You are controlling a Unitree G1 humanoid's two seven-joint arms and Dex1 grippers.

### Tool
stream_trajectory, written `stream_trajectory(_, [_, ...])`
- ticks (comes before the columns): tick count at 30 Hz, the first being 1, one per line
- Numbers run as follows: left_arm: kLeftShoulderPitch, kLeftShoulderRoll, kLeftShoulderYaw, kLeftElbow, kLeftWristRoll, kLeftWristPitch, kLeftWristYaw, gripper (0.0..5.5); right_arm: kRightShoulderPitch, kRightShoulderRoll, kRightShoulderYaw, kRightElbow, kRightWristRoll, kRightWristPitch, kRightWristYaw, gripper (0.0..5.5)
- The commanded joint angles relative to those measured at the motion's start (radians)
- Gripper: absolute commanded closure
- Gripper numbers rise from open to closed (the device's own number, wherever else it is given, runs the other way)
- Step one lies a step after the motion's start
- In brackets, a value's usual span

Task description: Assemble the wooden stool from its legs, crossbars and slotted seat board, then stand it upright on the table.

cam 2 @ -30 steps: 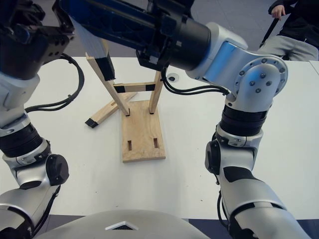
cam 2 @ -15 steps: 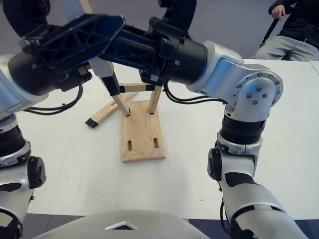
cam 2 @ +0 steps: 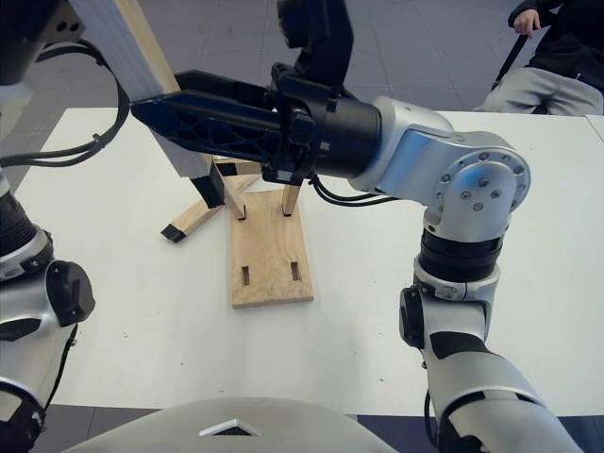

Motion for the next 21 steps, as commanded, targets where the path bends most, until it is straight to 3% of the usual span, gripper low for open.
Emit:
stream_trajectory(1, [0.011,0.076,-0.053,-0.031,0.007,0.082,-0.022,0.57,-0.008,-0.009,0.005,-0.007,0.006,-0.001,0.004,3.50])
stream_trajectory(7, [0.015,0.142,-0.103,-0.010,0.007,0.171,-0.115,0.57,-0.009,-0.014,0.004,-0.005,0.007,-0.002,0.001,3.50])
stream_trajectory(14, [0.004,0.105,-0.078,0.042,0.007,0.105,-0.030,1.61,-0.001,-0.020,0.001,-0.010,0.014,-0.001,-0.002,3.50])
stream_trajectory(21, [0.055,0.186,-0.072,0.069,0.007,0.258,-0.214,2.69,-0.006,-0.027,-0.002,-0.001,0.016,0.001,-0.009,3.50])
